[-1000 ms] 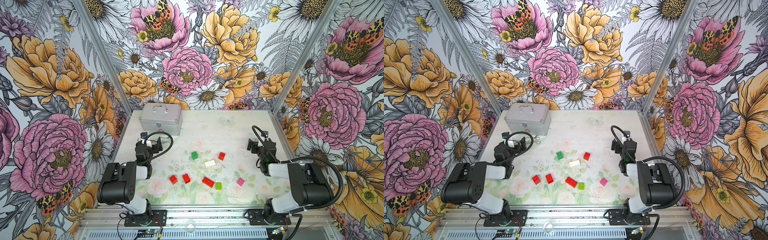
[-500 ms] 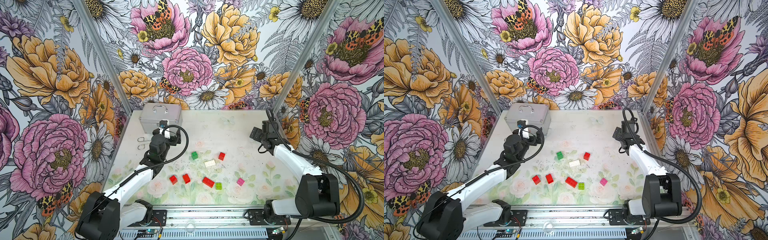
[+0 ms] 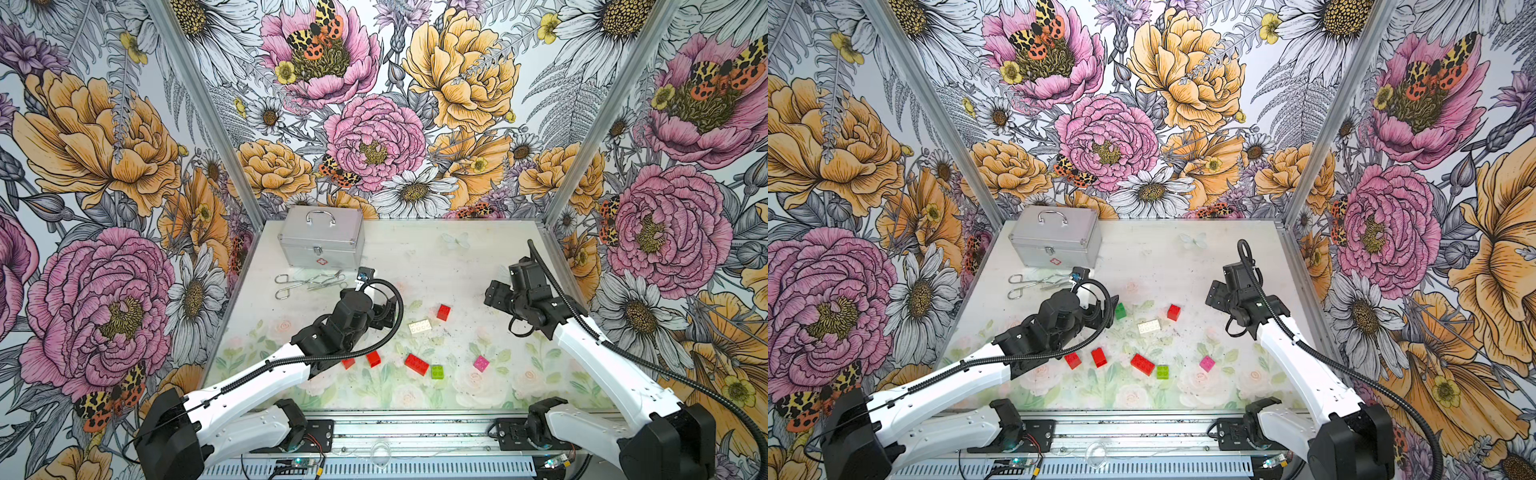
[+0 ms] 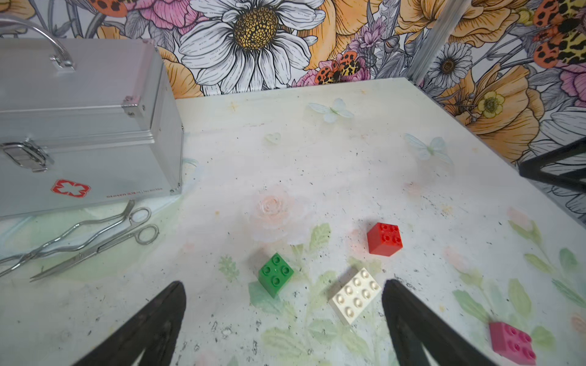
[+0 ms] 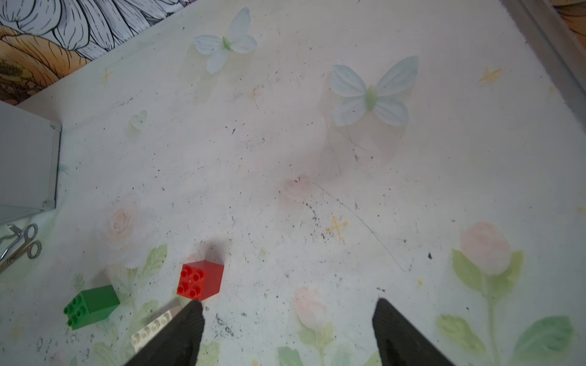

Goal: Assemble the letter r with lego
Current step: Pick up the lego brick from the center of the board.

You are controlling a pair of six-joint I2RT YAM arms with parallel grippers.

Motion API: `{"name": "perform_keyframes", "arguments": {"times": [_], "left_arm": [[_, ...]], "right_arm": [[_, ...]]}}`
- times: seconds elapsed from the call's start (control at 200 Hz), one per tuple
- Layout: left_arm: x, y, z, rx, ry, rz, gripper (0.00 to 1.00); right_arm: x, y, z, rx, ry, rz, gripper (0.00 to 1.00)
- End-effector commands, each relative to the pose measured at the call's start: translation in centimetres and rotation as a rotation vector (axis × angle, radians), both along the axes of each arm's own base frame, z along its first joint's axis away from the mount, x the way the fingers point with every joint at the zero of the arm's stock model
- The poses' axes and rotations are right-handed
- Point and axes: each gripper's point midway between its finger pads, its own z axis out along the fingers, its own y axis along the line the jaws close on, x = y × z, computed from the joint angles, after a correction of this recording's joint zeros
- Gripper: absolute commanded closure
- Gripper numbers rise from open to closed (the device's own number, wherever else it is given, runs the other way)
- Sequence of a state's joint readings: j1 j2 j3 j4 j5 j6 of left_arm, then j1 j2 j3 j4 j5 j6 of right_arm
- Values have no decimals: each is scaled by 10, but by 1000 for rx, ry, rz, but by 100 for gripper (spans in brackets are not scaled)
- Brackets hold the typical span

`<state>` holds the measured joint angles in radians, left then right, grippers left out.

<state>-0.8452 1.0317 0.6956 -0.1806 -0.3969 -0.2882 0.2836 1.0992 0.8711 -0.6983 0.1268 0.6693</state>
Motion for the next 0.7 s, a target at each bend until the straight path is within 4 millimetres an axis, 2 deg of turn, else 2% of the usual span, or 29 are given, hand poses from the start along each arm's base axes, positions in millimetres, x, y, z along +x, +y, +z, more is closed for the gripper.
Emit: {"name": "perform_keyframes", "arguments": {"times": [0.0, 0.145, 0.29, 0.46, 0.62, 0.695], "left_arm": [[-13, 12, -22, -29, 82, 55, 2], [-24, 11, -36, -43, 121, 32, 2], [-26, 13, -38, -27, 126, 19, 1], [-25, 9, -41, 2, 153, 2, 1], [-24, 13, -48, 16, 176, 4, 1], [-23, 17, -49, 5, 190, 11, 1]], "right_arm": [[-21, 3, -15, -17, 83, -27, 16], [-34, 18, -26, -38, 136, 0, 20], [-41, 32, -42, -47, 197, 9, 24], [-29, 60, -49, -60, 247, 46, 26], [-16, 75, -54, -69, 275, 46, 26], [-16, 80, -57, -55, 294, 54, 26]]}}
